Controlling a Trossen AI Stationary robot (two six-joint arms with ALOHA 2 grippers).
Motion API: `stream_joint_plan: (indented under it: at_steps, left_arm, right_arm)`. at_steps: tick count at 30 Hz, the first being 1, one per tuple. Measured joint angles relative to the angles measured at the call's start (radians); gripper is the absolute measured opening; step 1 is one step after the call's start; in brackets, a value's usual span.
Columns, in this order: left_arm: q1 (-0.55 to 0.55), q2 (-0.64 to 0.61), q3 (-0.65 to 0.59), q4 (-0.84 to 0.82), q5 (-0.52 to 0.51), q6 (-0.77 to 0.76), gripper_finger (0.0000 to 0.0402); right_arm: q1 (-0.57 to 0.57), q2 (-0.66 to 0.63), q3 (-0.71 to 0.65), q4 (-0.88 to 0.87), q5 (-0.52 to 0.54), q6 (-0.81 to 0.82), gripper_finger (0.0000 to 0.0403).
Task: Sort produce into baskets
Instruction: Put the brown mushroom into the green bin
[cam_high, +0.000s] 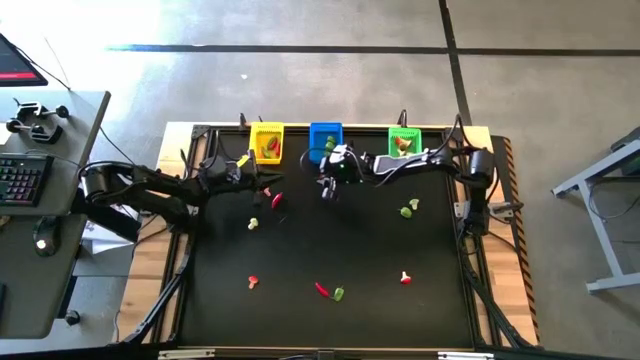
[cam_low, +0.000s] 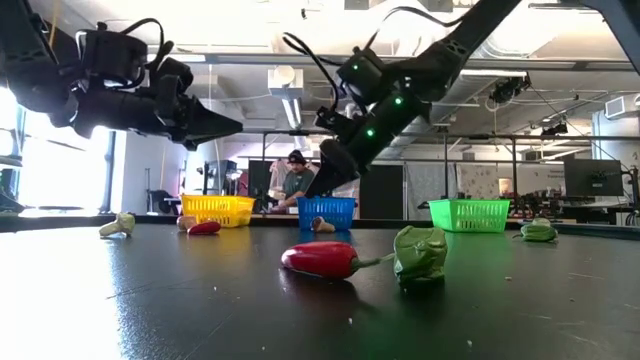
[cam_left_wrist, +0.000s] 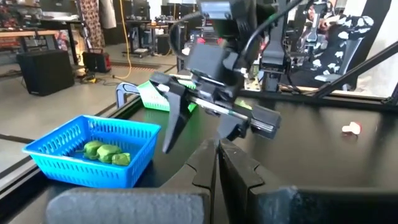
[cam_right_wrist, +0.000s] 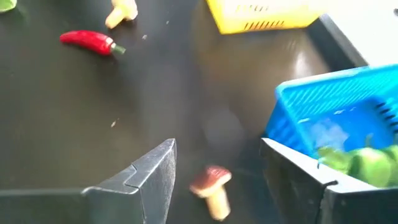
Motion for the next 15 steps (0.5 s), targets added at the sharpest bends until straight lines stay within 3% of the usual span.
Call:
stream_joint_plan:
  at_steps: [10, 15]
  left_arm:
    - [0.035, 0.000, -0.094, 0.193, 0.060, -0.053, 0.0007]
    - [0.035, 0.000, -0.114, 0.208, 0.061, -0.052, 0.0007]
  right_arm:
    - [-0.027, -0.002, 0.011, -0.057, -0.040, 0.007, 0.0216]
    - [-0.027, -0.002, 0.011, -0.061, -0.066, 0.020, 0.0216]
